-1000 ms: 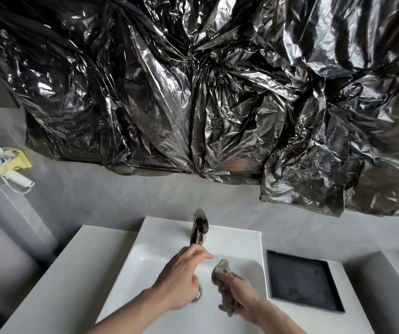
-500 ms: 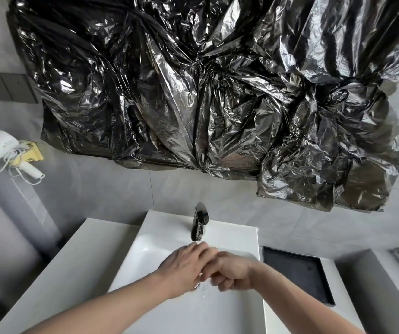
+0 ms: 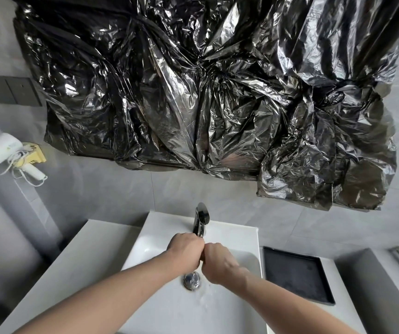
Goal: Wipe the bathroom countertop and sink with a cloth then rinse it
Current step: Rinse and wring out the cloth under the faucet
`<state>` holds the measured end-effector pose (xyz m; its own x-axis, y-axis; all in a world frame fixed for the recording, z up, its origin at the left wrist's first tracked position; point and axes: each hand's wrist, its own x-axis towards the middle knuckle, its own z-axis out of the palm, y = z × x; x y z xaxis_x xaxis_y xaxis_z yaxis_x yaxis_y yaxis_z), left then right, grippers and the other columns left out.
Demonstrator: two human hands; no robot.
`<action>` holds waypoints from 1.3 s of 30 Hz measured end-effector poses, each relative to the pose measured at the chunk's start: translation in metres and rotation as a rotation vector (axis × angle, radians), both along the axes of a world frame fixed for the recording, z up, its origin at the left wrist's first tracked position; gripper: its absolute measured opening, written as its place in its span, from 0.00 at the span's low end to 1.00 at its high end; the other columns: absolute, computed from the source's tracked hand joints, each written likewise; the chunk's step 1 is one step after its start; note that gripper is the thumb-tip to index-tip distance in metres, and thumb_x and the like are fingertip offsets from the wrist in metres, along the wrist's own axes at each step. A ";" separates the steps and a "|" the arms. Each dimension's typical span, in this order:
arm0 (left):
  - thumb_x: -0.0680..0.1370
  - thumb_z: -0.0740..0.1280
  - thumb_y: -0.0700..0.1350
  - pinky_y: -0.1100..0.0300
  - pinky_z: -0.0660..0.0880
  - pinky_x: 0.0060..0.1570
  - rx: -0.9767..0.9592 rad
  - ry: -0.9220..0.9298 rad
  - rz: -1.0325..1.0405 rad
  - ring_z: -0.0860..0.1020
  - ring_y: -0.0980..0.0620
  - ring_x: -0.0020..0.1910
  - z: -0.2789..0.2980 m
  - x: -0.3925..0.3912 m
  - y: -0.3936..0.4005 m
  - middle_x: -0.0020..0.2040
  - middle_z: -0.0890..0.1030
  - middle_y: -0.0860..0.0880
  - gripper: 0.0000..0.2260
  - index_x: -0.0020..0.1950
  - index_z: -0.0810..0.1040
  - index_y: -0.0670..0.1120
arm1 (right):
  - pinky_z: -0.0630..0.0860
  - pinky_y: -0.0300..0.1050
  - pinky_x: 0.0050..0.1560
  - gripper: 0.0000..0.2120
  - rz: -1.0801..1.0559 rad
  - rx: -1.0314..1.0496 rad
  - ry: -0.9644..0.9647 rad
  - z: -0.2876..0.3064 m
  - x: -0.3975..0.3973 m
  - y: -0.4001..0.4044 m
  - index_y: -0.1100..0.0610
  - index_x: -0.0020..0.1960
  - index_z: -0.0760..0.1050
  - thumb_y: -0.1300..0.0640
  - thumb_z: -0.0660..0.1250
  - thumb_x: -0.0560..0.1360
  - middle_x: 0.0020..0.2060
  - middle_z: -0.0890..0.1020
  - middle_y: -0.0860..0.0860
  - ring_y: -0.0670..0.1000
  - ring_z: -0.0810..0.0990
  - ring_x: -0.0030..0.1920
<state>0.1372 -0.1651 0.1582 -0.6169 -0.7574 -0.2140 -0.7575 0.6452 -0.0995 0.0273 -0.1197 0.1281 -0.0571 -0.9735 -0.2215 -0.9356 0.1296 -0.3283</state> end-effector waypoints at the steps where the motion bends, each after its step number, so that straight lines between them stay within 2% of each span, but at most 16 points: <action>1: 0.72 0.64 0.37 0.54 0.70 0.42 0.036 0.008 0.033 0.81 0.39 0.50 0.000 0.000 0.000 0.50 0.82 0.43 0.09 0.49 0.80 0.45 | 0.69 0.46 0.38 0.09 0.013 -0.025 0.026 0.000 0.000 0.001 0.55 0.38 0.70 0.68 0.60 0.69 0.44 0.84 0.59 0.65 0.81 0.47; 3: 0.71 0.63 0.37 0.55 0.70 0.41 0.106 0.036 0.080 0.81 0.39 0.50 -0.001 0.001 -0.001 0.50 0.82 0.43 0.07 0.46 0.78 0.45 | 0.68 0.47 0.41 0.11 0.023 -0.068 0.019 -0.001 -0.001 0.005 0.52 0.43 0.73 0.67 0.59 0.69 0.49 0.84 0.59 0.64 0.78 0.46; 5: 0.71 0.62 0.38 0.54 0.69 0.39 0.149 0.122 0.119 0.80 0.39 0.47 -0.004 0.005 -0.004 0.48 0.81 0.44 0.06 0.45 0.74 0.47 | 0.67 0.46 0.42 0.11 -0.011 -0.113 -0.074 -0.005 -0.006 0.003 0.50 0.45 0.70 0.65 0.59 0.70 0.49 0.84 0.57 0.59 0.72 0.42; 8: 0.72 0.63 0.42 0.51 0.72 0.39 0.157 0.393 0.115 0.78 0.39 0.48 -0.007 0.016 -0.004 0.51 0.79 0.48 0.11 0.52 0.67 0.52 | 0.67 0.47 0.40 0.09 -0.069 -0.109 -0.292 -0.002 -0.018 -0.002 0.49 0.45 0.67 0.60 0.65 0.71 0.40 0.80 0.51 0.55 0.72 0.40; 11: 0.74 0.65 0.43 0.54 0.74 0.48 0.049 0.574 -0.083 0.74 0.48 0.57 -0.009 0.031 0.003 0.67 0.67 0.57 0.22 0.65 0.62 0.56 | 0.66 0.43 0.30 0.12 -0.149 0.056 -0.639 0.016 -0.033 0.001 0.50 0.40 0.70 0.60 0.74 0.72 0.30 0.75 0.43 0.49 0.68 0.31; 13: 0.74 0.64 0.42 0.58 0.72 0.60 -0.071 0.524 -0.320 0.68 0.54 0.67 -0.010 0.040 0.006 0.76 0.58 0.58 0.31 0.75 0.58 0.55 | 0.57 0.40 0.25 0.10 -0.196 0.251 -0.828 0.028 -0.043 0.004 0.52 0.38 0.72 0.58 0.73 0.73 0.26 0.74 0.43 0.46 0.63 0.26; 15: 0.72 0.64 0.42 0.59 0.68 0.67 -0.141 0.392 -0.467 0.65 0.53 0.71 -0.013 0.045 0.006 0.80 0.54 0.55 0.38 0.80 0.52 0.53 | 0.50 0.39 0.27 0.12 -0.181 0.451 -0.927 0.038 -0.047 0.005 0.50 0.36 0.69 0.55 0.72 0.71 0.28 0.67 0.46 0.47 0.56 0.28; 17: 0.72 0.65 0.44 0.59 0.71 0.64 -0.194 0.350 -0.499 0.69 0.52 0.67 -0.015 0.044 0.007 0.78 0.60 0.53 0.39 0.80 0.52 0.51 | 0.47 0.37 0.25 0.15 -0.122 0.579 -1.004 0.043 -0.044 0.005 0.48 0.35 0.65 0.58 0.70 0.71 0.30 0.59 0.47 0.47 0.52 0.30; 19: 0.72 0.64 0.48 0.60 0.75 0.55 -0.265 0.368 -0.512 0.74 0.52 0.56 -0.013 0.037 0.006 0.66 0.72 0.52 0.32 0.76 0.62 0.50 | 0.47 0.36 0.23 0.19 -0.093 0.636 -1.022 0.045 -0.036 0.004 0.47 0.32 0.62 0.62 0.69 0.73 0.29 0.56 0.46 0.46 0.50 0.29; 22: 0.69 0.69 0.51 0.59 0.75 0.40 -0.330 0.354 -0.493 0.76 0.53 0.42 -0.006 0.027 -0.001 0.47 0.75 0.54 0.19 0.57 0.72 0.50 | 0.47 0.39 0.25 0.22 -0.131 0.632 -0.957 0.037 -0.022 0.000 0.48 0.31 0.58 0.64 0.68 0.70 0.27 0.57 0.46 0.46 0.52 0.27; 24: 0.62 0.75 0.44 0.59 0.71 0.30 -0.340 0.199 -0.433 0.78 0.52 0.34 0.001 0.019 -0.003 0.37 0.77 0.54 0.20 0.48 0.70 0.50 | 0.47 0.44 0.30 0.18 -0.148 0.573 -0.772 0.034 -0.015 0.000 0.49 0.32 0.61 0.62 0.69 0.66 0.26 0.60 0.47 0.47 0.54 0.26; 25: 0.62 0.74 0.40 0.58 0.68 0.29 -0.326 0.108 -0.391 0.80 0.50 0.33 0.005 0.016 -0.003 0.35 0.79 0.52 0.20 0.47 0.69 0.48 | 0.48 0.44 0.30 0.14 -0.147 0.532 -0.660 0.033 -0.011 0.001 0.50 0.34 0.63 0.61 0.68 0.66 0.25 0.62 0.48 0.48 0.56 0.25; 28: 0.71 0.66 0.33 0.54 0.66 0.35 -0.239 -0.040 -0.305 0.83 0.40 0.43 0.015 0.007 -0.001 0.45 0.84 0.44 0.14 0.55 0.73 0.43 | 0.58 0.41 0.27 0.05 -0.131 0.396 -0.370 0.026 -0.001 0.000 0.55 0.40 0.68 0.62 0.65 0.70 0.26 0.68 0.53 0.50 0.63 0.23; 31: 0.72 0.64 0.32 0.54 0.69 0.37 -0.242 -0.086 -0.244 0.84 0.41 0.46 0.014 0.001 -0.002 0.48 0.85 0.44 0.13 0.53 0.78 0.44 | 0.68 0.44 0.28 0.10 -0.059 0.272 -0.103 0.017 0.007 -0.005 0.57 0.35 0.68 0.64 0.61 0.74 0.33 0.79 0.57 0.55 0.72 0.29; 34: 0.71 0.65 0.32 0.55 0.70 0.38 -0.155 -0.075 -0.144 0.83 0.41 0.47 0.012 -0.005 -0.003 0.48 0.85 0.43 0.12 0.49 0.81 0.45 | 0.66 0.41 0.27 0.11 -0.068 0.150 -0.083 0.012 0.005 -0.007 0.55 0.34 0.66 0.65 0.58 0.73 0.32 0.73 0.48 0.48 0.70 0.29; 39: 0.73 0.68 0.37 0.53 0.73 0.42 -0.068 -0.032 0.000 0.82 0.41 0.48 0.005 -0.008 -0.002 0.49 0.84 0.44 0.08 0.50 0.80 0.45 | 0.62 0.43 0.26 0.12 -0.032 0.099 0.013 0.007 -0.002 -0.005 0.55 0.31 0.64 0.68 0.58 0.69 0.29 0.71 0.50 0.52 0.67 0.28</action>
